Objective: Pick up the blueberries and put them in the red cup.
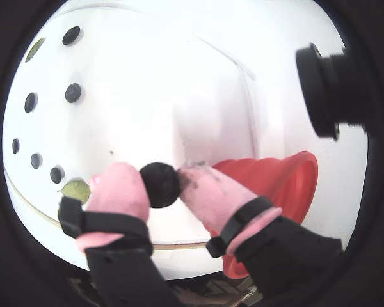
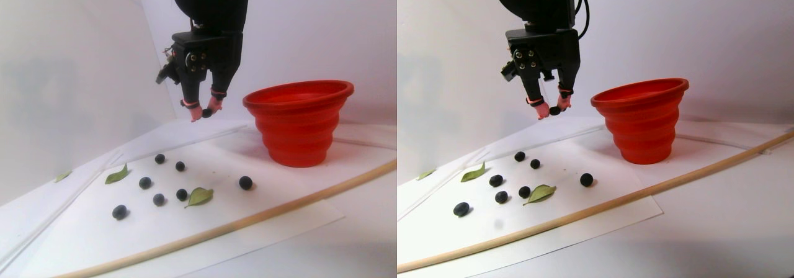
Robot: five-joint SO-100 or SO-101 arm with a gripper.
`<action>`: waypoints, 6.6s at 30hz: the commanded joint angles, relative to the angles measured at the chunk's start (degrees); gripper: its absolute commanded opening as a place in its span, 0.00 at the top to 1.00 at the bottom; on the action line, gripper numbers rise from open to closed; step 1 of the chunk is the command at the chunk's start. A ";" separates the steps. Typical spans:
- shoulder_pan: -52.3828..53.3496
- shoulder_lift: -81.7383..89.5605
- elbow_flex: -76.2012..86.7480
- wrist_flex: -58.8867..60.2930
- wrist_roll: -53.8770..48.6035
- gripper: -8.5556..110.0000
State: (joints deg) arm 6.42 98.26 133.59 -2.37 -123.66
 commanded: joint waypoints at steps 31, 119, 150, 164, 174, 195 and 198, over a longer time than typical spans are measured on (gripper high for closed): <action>7.82 22.94 3.52 11.60 -0.70 0.84; 4.92 22.85 13.97 12.13 -4.31 0.80; 4.57 -1.58 9.93 -7.21 -10.90 0.80; 4.75 -11.51 6.77 -13.18 -12.83 0.80; 5.54 -17.93 4.04 -17.23 -14.59 0.80; 7.21 -24.26 -0.09 -19.34 -18.37 0.80; 7.38 -24.79 -0.44 -19.60 -18.81 0.80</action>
State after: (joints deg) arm 13.80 72.69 134.30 -20.92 -142.12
